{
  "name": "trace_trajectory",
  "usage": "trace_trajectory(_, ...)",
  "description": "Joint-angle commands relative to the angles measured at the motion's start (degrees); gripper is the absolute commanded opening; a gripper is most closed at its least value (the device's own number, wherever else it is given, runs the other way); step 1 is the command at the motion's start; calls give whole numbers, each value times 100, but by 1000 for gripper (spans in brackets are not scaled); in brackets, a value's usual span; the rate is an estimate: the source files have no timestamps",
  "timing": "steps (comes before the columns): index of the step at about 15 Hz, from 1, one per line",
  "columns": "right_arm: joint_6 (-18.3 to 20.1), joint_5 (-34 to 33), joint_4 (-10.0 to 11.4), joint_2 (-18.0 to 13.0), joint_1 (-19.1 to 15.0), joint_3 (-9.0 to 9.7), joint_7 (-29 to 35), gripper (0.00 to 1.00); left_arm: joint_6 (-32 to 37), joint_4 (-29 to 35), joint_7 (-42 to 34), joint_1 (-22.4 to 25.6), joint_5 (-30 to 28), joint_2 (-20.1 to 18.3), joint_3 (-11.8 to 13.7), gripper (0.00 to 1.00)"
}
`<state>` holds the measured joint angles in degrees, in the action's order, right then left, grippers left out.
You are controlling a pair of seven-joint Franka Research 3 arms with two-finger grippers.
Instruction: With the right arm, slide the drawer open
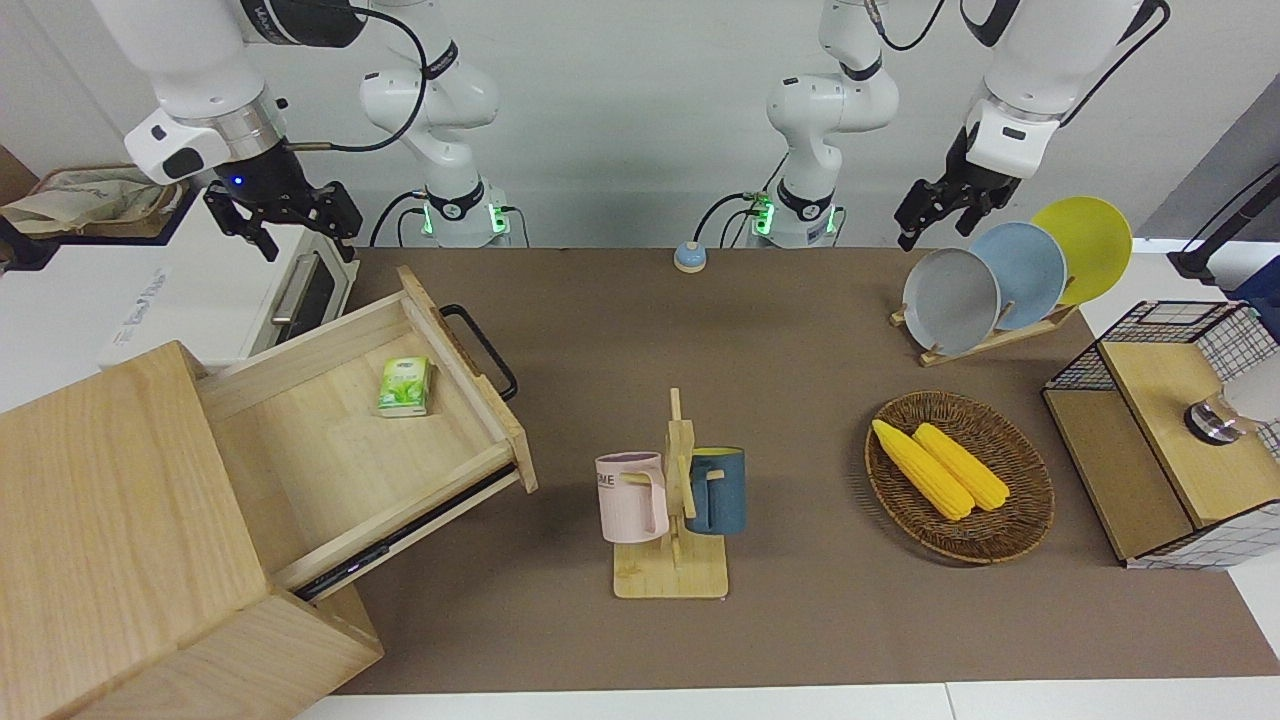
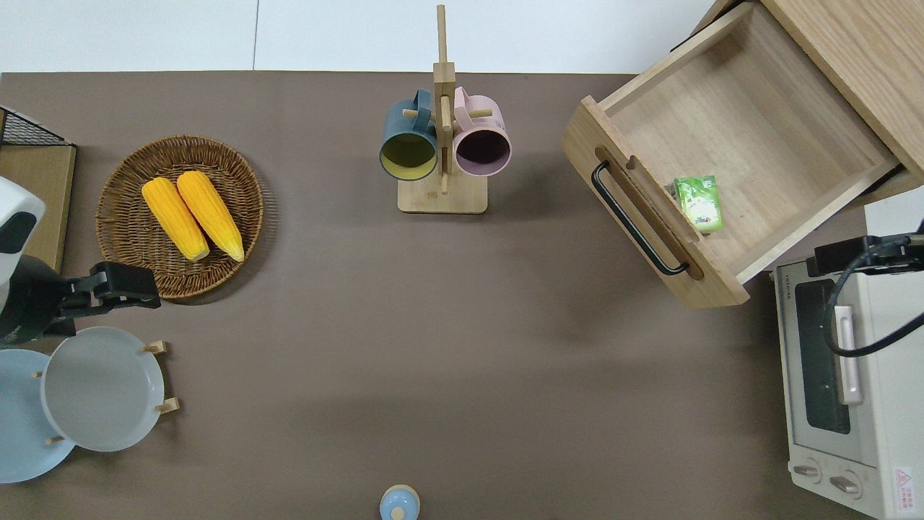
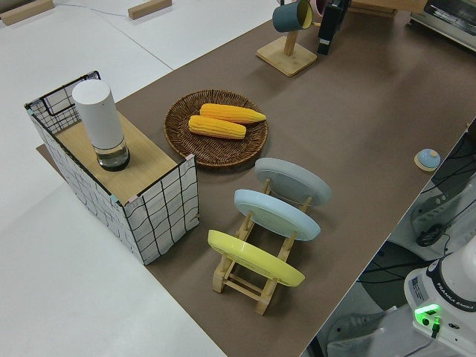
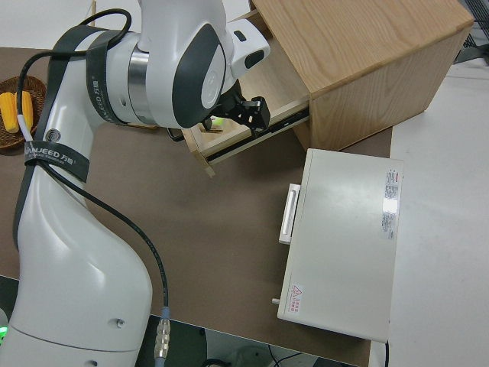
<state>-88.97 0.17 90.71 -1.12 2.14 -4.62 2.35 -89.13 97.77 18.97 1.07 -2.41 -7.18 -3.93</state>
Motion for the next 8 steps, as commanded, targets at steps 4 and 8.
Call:
trace_trajectory(4, -51, -157, 96, -29, 138, 145, 363, 985, 97, -21, -42, -1, -5, -47, 24, 993)
trace_trajectory(8, 108, -192, 69, -3, 181, 198, 381, 985, 89, -21, -42, -1, -5, -47, 24, 993)
